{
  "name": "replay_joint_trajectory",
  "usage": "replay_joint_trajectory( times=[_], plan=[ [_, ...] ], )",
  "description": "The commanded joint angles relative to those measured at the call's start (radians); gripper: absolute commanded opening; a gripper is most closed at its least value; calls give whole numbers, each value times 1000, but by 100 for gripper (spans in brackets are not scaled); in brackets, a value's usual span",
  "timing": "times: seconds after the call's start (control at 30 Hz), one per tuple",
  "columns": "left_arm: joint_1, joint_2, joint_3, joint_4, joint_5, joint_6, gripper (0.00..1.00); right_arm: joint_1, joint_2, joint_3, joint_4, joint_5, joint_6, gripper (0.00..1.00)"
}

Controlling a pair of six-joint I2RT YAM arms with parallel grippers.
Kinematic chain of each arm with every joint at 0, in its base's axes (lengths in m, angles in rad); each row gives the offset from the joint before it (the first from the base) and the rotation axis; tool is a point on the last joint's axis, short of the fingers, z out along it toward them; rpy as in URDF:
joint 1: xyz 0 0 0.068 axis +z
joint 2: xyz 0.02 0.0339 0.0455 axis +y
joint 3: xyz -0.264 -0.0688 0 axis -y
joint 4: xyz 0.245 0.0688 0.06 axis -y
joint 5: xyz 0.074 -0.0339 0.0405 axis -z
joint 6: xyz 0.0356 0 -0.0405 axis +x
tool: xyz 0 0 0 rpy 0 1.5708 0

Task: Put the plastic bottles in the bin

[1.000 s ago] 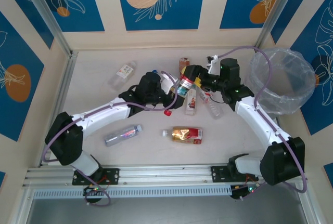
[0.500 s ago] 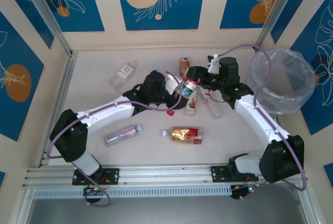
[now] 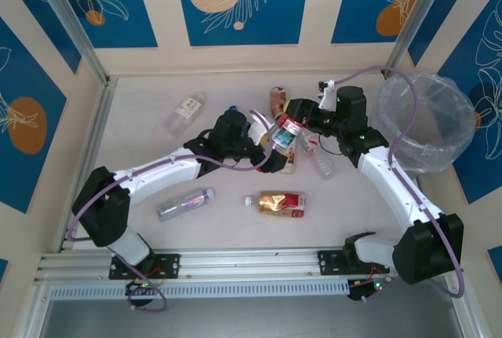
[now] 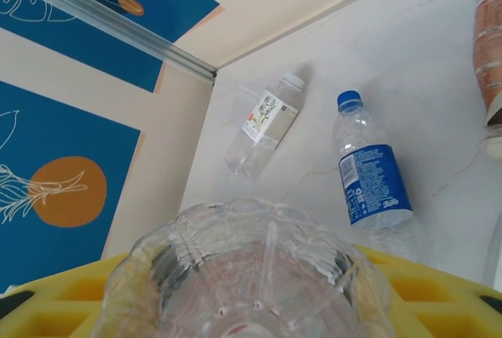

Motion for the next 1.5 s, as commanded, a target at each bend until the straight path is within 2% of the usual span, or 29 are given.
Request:
replay_joint_trajectory(
  times=[0.0,0.1,0.17,0.3,0.53,0.77,1.0,1.17,1.47],
  plan=[
    [10,-92,-62,103,-21,-15,99,-22,-23,44,-20,33,-49,51],
    [16,-170,-138,201,-106,-54,99,-56,-32,75,-51,83,-108,51],
    [18,-210,-173,236,-206,-92,99,-97,-38,100,-64,89,-124,50],
    [26,-241,-206,211,-425,-160,99,-165,-53,167,-92,90,-165,50],
    [56,-223,-264,195,-614,-299,99,-255,-100,305,-99,235,-299,50],
    [57,-149,-273,215,-631,-374,99,-313,-146,406,-28,414,-448,51],
    [56,-98,-251,200,-623,-416,99,-387,-166,453,-4,503,-566,52],
    [57,-82,-235,170,-627,-414,99,-456,-158,507,-72,601,-639,52],
    [60,-36,-180,148,-564,-418,99,-610,-108,554,-324,636,-608,52]
  ],
)
